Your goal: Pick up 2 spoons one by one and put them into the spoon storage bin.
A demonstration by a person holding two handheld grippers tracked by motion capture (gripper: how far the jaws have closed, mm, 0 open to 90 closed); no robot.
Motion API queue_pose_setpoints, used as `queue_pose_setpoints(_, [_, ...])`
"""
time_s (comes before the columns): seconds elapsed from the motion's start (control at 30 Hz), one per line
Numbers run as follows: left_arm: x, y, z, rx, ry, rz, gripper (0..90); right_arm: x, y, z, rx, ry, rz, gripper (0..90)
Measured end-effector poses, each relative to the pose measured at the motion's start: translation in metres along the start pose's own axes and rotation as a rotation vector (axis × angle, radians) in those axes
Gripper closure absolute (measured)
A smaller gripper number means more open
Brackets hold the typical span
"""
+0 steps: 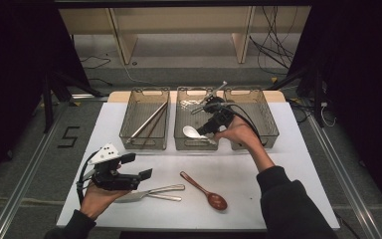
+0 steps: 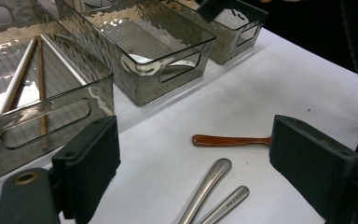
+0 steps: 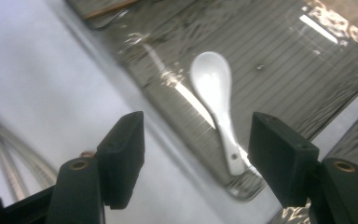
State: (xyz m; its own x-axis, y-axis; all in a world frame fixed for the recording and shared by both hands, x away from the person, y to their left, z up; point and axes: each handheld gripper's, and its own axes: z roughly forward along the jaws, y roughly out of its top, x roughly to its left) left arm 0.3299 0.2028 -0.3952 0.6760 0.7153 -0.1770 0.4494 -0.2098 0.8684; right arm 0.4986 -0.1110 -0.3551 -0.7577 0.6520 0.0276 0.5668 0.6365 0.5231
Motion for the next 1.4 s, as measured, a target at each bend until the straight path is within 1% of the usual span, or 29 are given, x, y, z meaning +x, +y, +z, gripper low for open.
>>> queue_pose_setpoints(0.03, [0.001,0.000,-0.001,-0.002,0.000,-0.005,15.4,0.005,-0.003,-0.003,-0.001,0.003,-0.007,36.0])
queue_pose_setpoints(0.1, [0.002,0.000,-0.001,-0.006,0.005,-0.007,15.4,0.014,-0.010,-0.010,-0.016,0.012,-0.035,35.3])
queue_pose_setpoints(0.17, [0.002,0.000,-0.001,-0.003,0.004,-0.008,15.4,0.023,-0.017,-0.016,-0.028,0.018,-0.037,35.1])
queue_pose_setpoints(0.23, [0.001,0.000,0.000,-0.004,0.005,-0.010,15.4,0.029,-0.024,-0.020,-0.039,0.024,-0.046,35.1])
queue_pose_setpoints(0.27, [0.001,0.000,0.000,-0.002,0.004,-0.008,15.4,0.032,-0.027,-0.021,-0.041,0.018,-0.045,35.1])
queue_pose_setpoints(0.33, [0.001,0.000,0.000,0.001,0.007,-0.002,15.4,0.035,-0.035,-0.022,-0.038,0.028,-0.057,35.1])
queue_pose_setpoints(0.5, [0.002,-0.001,0.000,-0.004,0.013,-0.010,15.3,0.042,-0.056,-0.020,-0.030,0.031,-0.056,33.9])
queue_pose_setpoints(0.57, [0.002,-0.001,0.000,-0.005,0.015,-0.009,15.3,0.044,-0.064,-0.020,-0.033,0.045,-0.057,33.6])
queue_pose_setpoints(0.63, [0.002,-0.001,0.000,-0.004,0.016,-0.009,15.3,0.048,-0.070,-0.019,-0.031,0.071,-0.046,33.4])
queue_pose_setpoints(0.73, [0.002,-0.001,0.000,-0.003,0.018,-0.008,15.4,0.053,-0.078,-0.016,-0.020,0.067,-0.053,32.8])
queue_pose_setpoints(0.8, [0.002,-0.001,0.000,-0.001,0.019,-0.007,15.4,0.056,-0.083,-0.015,-0.019,0.054,-0.056,32.7])
queue_pose_setpoints(0.83, [0.002,-0.001,-0.001,0.000,0.020,-0.005,15.3,0.057,-0.086,-0.013,-0.010,0.064,-0.047,32.5])
queue_pose_setpoints(0.9, [0.002,-0.001,-0.001,-0.003,0.021,-0.004,15.4,0.059,-0.091,-0.011,0.008,0.067,-0.049,32.5])
queue_pose_setpoints(1.03, [0.002,-0.001,-0.001,0.000,0.022,0.003,15.4,0.065,-0.098,-0.003,0.058,0.075,-0.062,33.6])
queue_pose_setpoints(1.1, [0.002,-0.001,-0.001,0.000,0.020,0.004,15.4,0.067,-0.100,0.002,0.066,0.081,-0.069,34.9])
queue_pose_setpoints(1.2, [0.002,-0.001,-0.001,0.005,0.020,0.010,15.4,0.070,-0.103,0.009,0.092,0.085,-0.070,36.2])
queue_pose_setpoints(1.3, [0.002,-0.001,-0.001,0.003,0.018,0.007,15.4,0.075,-0.106,0.016,0.112,0.097,-0.088,38.3])
queue_pose_setpoints(1.4, [0.002,-0.001,0.000,0.004,0.018,0.006,15.4,0.079,-0.107,0.021,0.125,0.111,-0.094,39.9])
